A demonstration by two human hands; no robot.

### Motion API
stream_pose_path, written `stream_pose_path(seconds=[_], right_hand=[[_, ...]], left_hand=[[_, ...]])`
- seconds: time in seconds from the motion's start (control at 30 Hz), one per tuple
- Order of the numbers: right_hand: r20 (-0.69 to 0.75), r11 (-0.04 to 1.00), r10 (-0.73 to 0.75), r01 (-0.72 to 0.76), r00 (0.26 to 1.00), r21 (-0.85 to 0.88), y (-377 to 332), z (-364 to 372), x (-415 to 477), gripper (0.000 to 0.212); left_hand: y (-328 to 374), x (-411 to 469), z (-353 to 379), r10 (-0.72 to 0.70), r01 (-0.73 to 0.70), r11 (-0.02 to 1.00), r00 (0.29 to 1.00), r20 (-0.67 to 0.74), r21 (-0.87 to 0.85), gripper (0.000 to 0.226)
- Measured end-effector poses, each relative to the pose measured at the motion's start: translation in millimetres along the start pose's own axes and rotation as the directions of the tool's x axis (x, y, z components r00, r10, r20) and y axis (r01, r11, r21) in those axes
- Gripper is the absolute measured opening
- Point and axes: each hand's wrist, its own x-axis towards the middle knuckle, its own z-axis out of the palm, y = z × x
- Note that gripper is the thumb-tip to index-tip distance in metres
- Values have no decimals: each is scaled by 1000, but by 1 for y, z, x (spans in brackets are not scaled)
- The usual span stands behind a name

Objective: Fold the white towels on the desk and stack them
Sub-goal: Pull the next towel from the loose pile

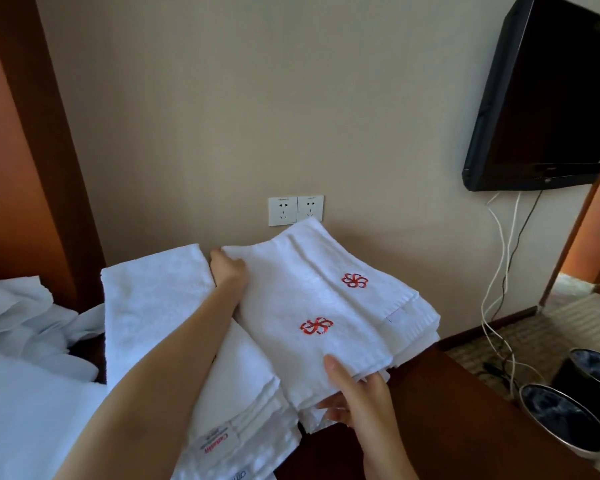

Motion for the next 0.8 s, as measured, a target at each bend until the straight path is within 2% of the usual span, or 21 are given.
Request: stream_pose_path(seconds=[0.07,0.13,0.17,0.2,0.27,0.33,0.37,0.43,0.5,0.53,0.57,0.6,0.67,0.7,0.77,0.8], right_hand=[[-9,1000,-8,8,1000,7,2,0,-1,33],[-18,1000,-6,7,1000,6,2,1,-1,34],[-26,1000,-5,5,1000,4,1,1,-1,37],[-33,1000,-5,5,999,1,1,1,-1,40],[-38,1000,-21,20,999,-20,1,0,-1,49],[-79,995,-60,53,995,-85,4,-1,-2,68],[-120,981,-104,83,987,-173,6,-2,-3,81],[-194,871,-309,194,931,-452,8,-2,-6,95],[-178,641,-622,364,763,-676,4,-2,-8,80],[-129,506,-737,416,663,-756,3,-2,-8,68],[-68,394,-800,437,596,-808,1,-1,-6,60],[14,306,-817,454,576,-837,3,0,-5,56],[207,194,-742,500,638,-844,7,1,-3,51],[275,171,-674,507,686,-845,11,0,-1,50],[333,155,-574,498,748,-853,18,-3,4,53],[337,157,-562,498,755,-853,20,-4,7,54]], left_hand=[[3,-2,-7,167,-176,983,977,-135,-56,49],[5,-5,-12,336,-342,939,901,-273,26,59],[5,-5,-12,385,-385,921,874,-296,61,62],[5,-5,-11,397,-389,917,878,-267,87,65],[-1,-5,-7,320,-297,925,945,-67,236,67],[-5,-5,-4,223,-241,855,970,93,459,66],[-3,-4,-4,252,-274,802,961,114,531,67],[6,-3,-3,414,-413,654,897,156,634,62],[14,-6,1,486,-561,523,815,316,642,54],[15,-9,6,464,-621,499,780,419,604,55],[12,-13,11,402,-655,496,755,518,570,60],[8,-17,16,305,-667,495,733,608,556,64],[0,-18,24,115,-670,448,700,705,592,69],[-3,-16,27,73,-668,424,699,712,612,69],[-6,-14,30,75,-666,406,707,704,626,70],[-7,-16,31,90,-665,396,715,694,633,70]])
